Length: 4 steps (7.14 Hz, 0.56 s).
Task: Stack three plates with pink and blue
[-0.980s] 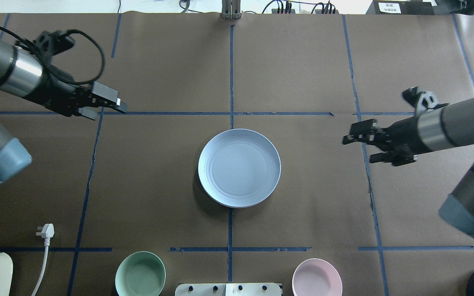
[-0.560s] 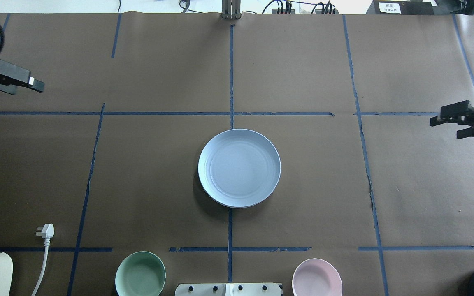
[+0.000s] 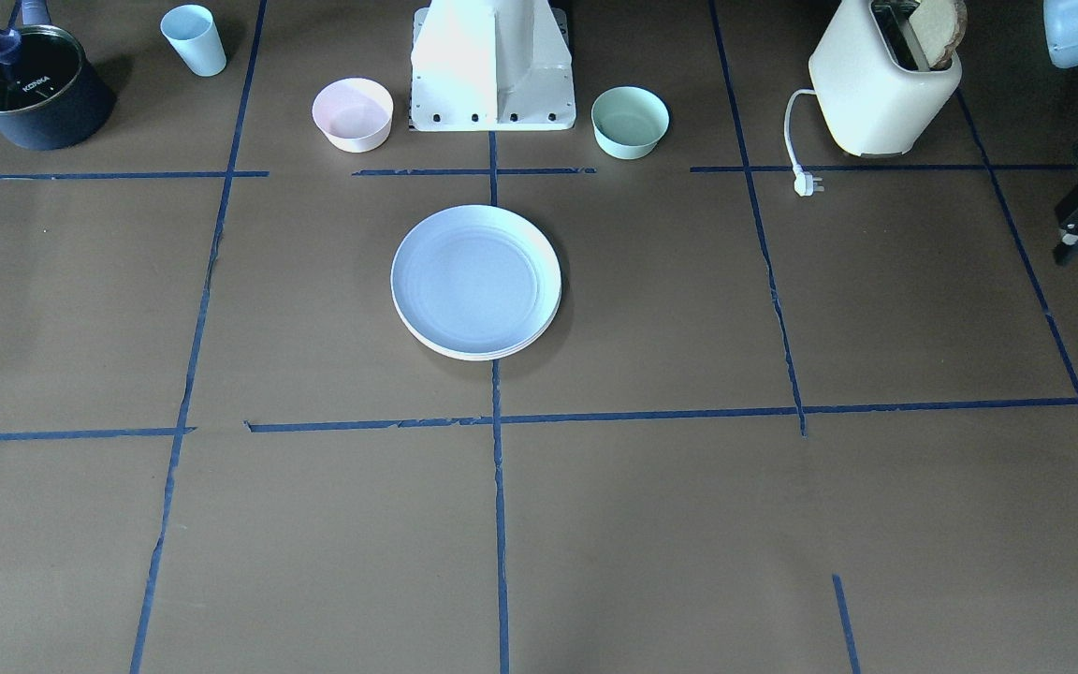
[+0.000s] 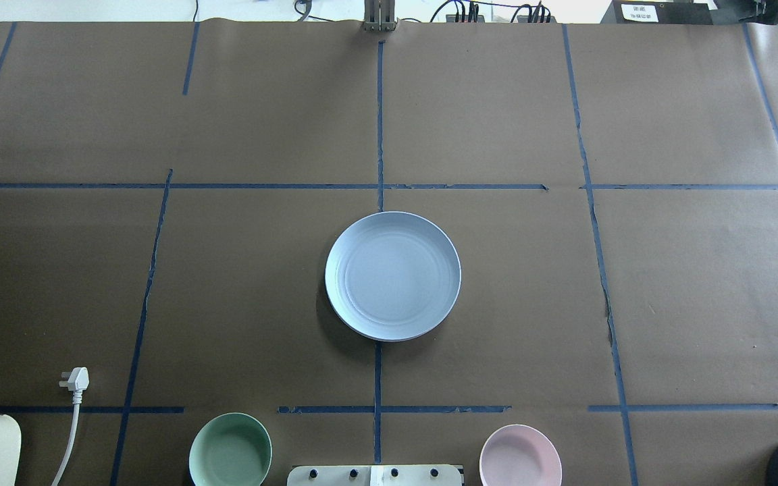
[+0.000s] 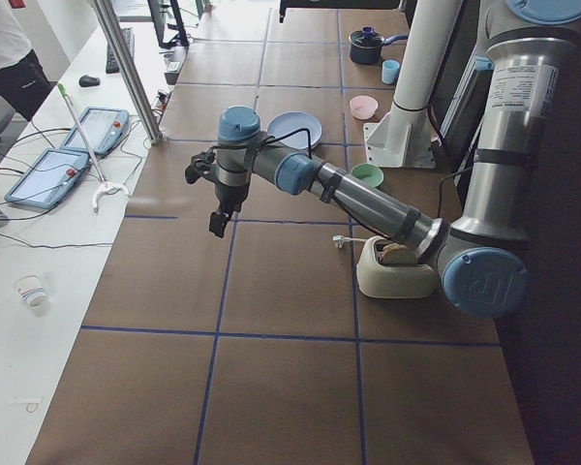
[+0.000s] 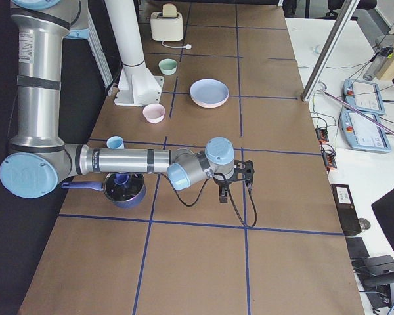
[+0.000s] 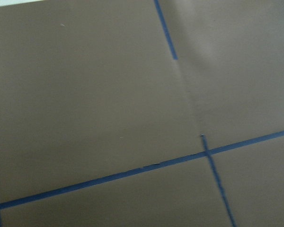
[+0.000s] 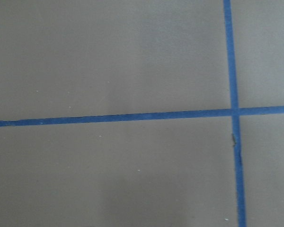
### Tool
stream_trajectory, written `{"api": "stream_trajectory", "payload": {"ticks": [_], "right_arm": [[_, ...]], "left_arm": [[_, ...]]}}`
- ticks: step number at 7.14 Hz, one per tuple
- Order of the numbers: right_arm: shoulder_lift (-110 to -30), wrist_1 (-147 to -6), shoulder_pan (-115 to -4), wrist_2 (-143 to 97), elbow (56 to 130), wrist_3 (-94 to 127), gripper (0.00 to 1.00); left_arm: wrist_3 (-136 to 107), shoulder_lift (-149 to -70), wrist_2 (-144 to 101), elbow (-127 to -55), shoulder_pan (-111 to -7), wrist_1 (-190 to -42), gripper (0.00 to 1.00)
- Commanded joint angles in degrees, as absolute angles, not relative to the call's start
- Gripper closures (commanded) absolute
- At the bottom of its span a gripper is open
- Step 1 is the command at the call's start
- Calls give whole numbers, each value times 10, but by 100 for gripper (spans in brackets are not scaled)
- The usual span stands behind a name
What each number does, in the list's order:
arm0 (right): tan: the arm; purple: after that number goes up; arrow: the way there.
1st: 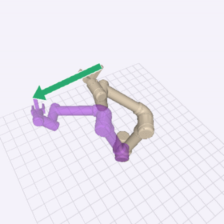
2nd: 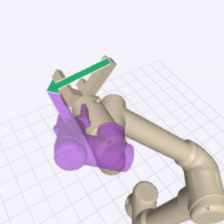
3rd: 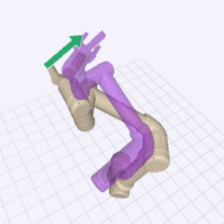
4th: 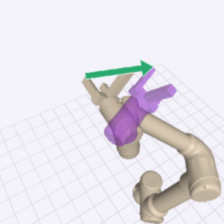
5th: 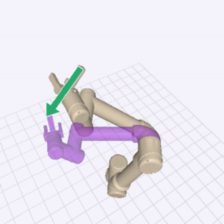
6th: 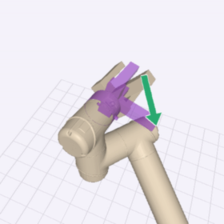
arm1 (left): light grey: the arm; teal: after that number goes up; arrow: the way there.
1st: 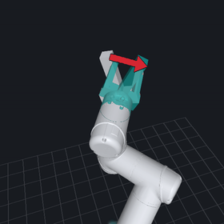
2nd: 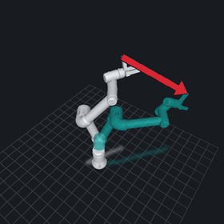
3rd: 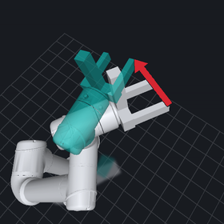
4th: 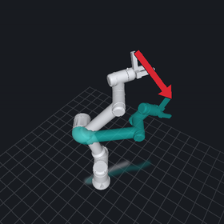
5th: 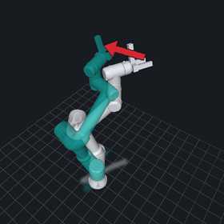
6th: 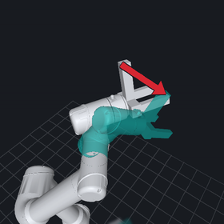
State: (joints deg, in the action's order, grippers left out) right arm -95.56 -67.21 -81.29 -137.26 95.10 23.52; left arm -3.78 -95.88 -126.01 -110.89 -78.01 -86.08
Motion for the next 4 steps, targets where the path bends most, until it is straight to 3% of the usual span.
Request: {"api": "stream_trajectory", "payload": {"ticks": [1,3,4], "right_arm": [[-944,-805,-862,-1372,951,58,0],[-938,-841,-868,-1365,944,4,0],[-940,-843,-870,-1369,949,-2,0]], "left_arm": [[20,-925,-1316,-1094,-804,-791,0],[134,-927,-1366,-1009,-874,-792,0],[134,-909,-1377,-1004,-877,-792,0]]}}
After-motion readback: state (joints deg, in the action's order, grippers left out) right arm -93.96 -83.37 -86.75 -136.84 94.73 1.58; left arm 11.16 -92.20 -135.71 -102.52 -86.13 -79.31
